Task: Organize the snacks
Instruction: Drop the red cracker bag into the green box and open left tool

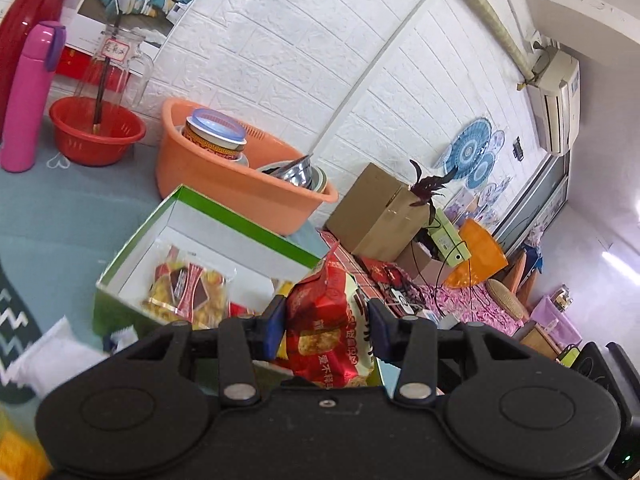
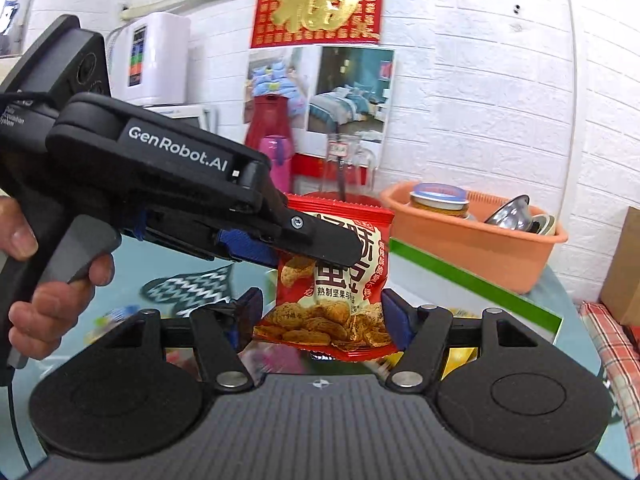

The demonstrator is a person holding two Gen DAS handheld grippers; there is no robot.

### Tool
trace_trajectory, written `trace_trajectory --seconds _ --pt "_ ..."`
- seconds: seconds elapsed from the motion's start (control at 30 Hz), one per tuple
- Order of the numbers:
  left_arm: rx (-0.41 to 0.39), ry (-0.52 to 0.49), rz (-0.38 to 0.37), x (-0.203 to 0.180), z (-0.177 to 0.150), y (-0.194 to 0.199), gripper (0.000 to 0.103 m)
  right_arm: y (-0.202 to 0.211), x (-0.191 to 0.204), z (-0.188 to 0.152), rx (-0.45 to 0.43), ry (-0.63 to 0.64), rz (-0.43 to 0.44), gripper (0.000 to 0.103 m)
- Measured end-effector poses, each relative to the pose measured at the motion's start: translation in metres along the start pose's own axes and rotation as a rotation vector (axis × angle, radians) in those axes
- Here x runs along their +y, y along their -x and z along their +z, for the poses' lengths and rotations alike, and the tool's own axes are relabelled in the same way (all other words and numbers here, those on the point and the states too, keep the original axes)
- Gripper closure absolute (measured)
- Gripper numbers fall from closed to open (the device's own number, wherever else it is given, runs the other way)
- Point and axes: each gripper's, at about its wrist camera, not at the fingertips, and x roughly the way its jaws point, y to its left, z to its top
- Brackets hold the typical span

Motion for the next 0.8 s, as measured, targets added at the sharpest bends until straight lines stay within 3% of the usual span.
trace_trajectory --seconds 0.3,0.33,0.37,0.4,0.47,0.53,0.8 --pt "0.01 0.005 0.031 0.03 0.023 -0.044 0.04 -0.05 -0.024 0.007 0.027 -0.017 -0.016 0.0" --pt "0.011 -0.001 0.05 0.033 0.023 -0.047 0.03 -0.054 -0.026 0.005 0.035 -0.02 -0.019 0.0" --pt "0.012 -0.008 0.073 0.036 0.022 -0.051 0.004 -0.061 -0.024 0.003 0.05 -0.017 -0.028 0.0" --pt "0.016 -0.009 0.097 0.039 0.02 -0.053 0.0 -0.066 -0.024 0.0 0.072 -0.007 -0.043 0.0" --pt "0.008 -0.004 0.16 0.045 0.014 -0.054 0.0 -0.077 -0.022 -0.005 0.13 0.022 -0.076 0.0" --pt "0.023 -0.006 0.16 0.05 0.01 -0.05 0.0 -0.078 -0.02 -0.01 0.16 0.045 -0.089 0.0" --pt "-0.017 0.021 0.177 0.03 0.006 0.012 0.0 -0.014 -0.016 0.002 0.099 -0.009 -0.1 0.0"
